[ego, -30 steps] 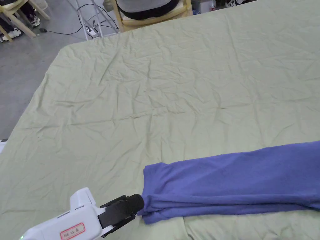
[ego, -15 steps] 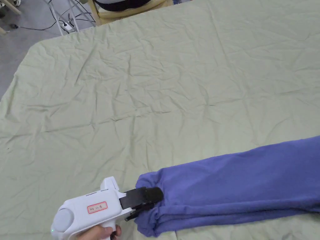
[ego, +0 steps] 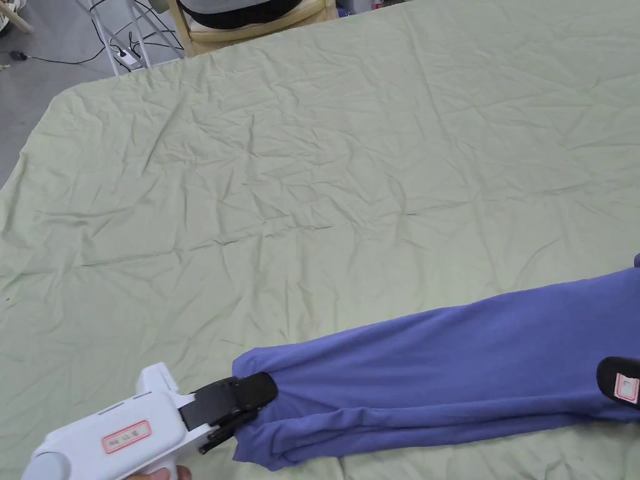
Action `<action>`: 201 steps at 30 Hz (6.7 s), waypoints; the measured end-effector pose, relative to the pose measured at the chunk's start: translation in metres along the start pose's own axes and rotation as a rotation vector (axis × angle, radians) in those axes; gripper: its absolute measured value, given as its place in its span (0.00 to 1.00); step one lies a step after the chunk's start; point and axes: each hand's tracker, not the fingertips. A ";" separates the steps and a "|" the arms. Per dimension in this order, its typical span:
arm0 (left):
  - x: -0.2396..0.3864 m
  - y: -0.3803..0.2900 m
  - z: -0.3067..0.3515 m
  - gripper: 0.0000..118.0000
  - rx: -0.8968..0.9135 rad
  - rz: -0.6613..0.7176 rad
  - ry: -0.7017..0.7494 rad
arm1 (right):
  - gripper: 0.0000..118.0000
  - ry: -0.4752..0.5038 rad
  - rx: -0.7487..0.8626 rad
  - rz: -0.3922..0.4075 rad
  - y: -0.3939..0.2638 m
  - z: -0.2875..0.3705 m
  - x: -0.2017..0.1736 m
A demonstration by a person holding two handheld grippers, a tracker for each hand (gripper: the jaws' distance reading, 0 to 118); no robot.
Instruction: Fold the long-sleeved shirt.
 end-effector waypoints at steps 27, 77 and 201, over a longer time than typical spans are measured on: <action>-0.035 0.062 0.138 0.04 0.144 0.001 0.211 | 0.01 -0.027 0.008 0.110 0.000 -0.004 -0.054; 0.199 -0.072 -0.062 0.00 0.209 -0.402 0.602 | 0.01 0.018 0.125 0.027 -0.015 0.054 -0.006; 0.026 0.035 0.190 0.77 0.205 -0.150 0.749 | 0.01 -0.066 -0.157 0.337 -0.027 -0.069 -0.151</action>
